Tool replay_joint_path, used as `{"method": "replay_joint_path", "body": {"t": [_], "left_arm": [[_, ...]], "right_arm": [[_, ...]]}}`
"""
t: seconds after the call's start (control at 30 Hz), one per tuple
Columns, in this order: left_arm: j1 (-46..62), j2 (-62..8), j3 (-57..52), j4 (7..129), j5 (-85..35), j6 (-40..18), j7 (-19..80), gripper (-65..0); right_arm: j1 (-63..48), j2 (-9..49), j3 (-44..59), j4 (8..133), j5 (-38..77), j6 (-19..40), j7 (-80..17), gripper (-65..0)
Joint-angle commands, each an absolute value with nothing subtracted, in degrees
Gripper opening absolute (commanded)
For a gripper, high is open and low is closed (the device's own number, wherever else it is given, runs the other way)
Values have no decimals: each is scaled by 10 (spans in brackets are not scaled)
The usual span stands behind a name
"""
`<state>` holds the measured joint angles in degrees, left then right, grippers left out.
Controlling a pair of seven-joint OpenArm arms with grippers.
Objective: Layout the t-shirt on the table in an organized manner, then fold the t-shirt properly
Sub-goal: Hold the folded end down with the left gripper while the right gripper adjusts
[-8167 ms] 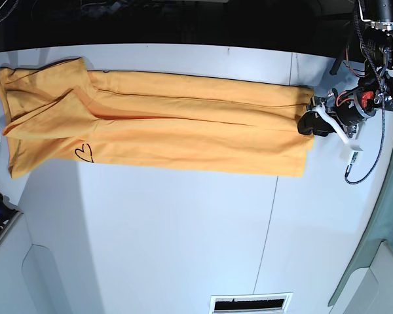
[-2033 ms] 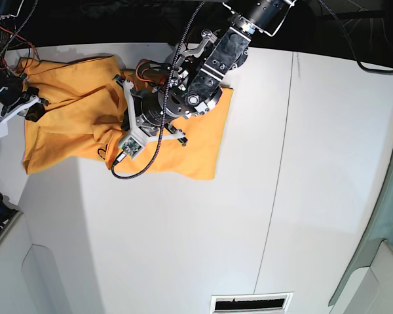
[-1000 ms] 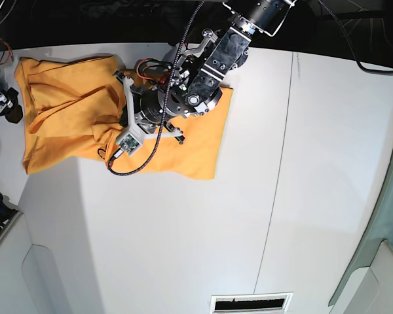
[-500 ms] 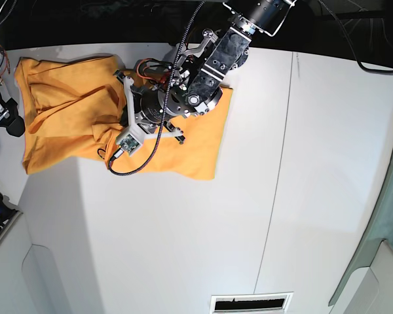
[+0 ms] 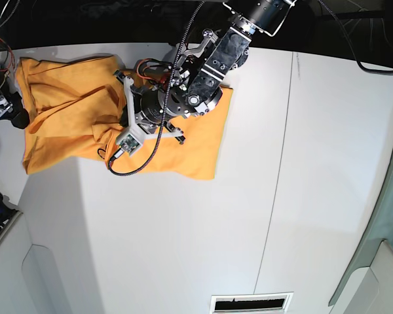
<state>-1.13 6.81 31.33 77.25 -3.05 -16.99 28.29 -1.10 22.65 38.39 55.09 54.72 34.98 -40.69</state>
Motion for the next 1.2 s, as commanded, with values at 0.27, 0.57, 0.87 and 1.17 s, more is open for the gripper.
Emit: {"method": "replay_joint_path", "body": {"t": [0.27,0.57,0.87,1.17], "left_arm": [[-19,76,314,781,-36,-174,275,-650],[-19,76,314,781,-36,-174,277,-650],[-19,76,314,783,-49,-166,285,-650],[-20,78,314,788,-56,-167,285,-650]], "right_arm": [[3,216,386,554,601,361,-462,-199],[22,198,386,554,584,362,-468,-199],[23,187,308,554,515,357,-440,-209],[24,187,260,555,474,350,-388,-626]]}}
